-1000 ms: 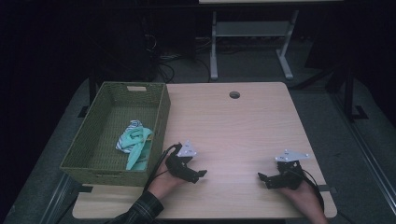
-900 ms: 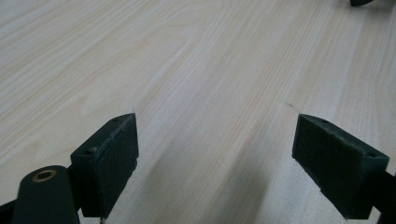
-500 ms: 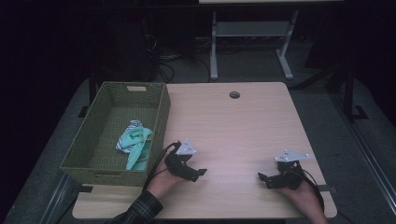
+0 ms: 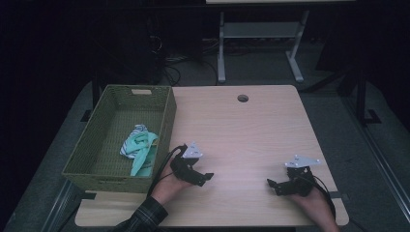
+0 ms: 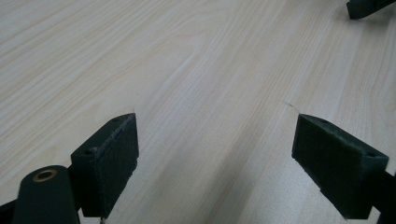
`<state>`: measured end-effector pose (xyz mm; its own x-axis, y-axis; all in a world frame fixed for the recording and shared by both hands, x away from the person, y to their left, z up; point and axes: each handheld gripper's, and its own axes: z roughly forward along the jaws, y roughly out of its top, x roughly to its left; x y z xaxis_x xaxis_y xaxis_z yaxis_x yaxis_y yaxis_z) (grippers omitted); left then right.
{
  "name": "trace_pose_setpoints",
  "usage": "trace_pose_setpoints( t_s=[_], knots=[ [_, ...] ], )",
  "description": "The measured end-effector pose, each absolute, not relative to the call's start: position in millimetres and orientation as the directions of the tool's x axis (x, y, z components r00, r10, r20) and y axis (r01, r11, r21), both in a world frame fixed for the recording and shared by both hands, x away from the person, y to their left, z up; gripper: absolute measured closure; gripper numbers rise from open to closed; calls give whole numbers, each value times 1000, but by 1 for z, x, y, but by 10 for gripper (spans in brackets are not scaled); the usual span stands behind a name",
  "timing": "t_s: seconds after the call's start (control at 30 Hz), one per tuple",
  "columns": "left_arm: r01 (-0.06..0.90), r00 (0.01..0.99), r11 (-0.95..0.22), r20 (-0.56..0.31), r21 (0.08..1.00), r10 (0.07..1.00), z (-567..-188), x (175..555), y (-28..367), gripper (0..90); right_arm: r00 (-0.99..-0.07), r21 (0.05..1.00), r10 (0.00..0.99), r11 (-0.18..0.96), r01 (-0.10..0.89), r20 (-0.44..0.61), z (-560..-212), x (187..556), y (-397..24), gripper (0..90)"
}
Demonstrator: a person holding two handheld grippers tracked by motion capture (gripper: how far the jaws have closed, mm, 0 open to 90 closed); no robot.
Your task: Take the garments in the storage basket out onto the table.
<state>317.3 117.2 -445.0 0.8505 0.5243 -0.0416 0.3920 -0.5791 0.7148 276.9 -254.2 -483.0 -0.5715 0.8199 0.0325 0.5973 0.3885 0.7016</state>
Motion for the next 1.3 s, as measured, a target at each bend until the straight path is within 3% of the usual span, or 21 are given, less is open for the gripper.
trace_pose_setpoints(
  t_s=[1.3],
  knots=[
    [378, 846, -578, -16, 723, 533, -424, 322, 117, 150, -572, 702, 820, 389, 597, 32, -483, 277, -254, 20]
  ],
)
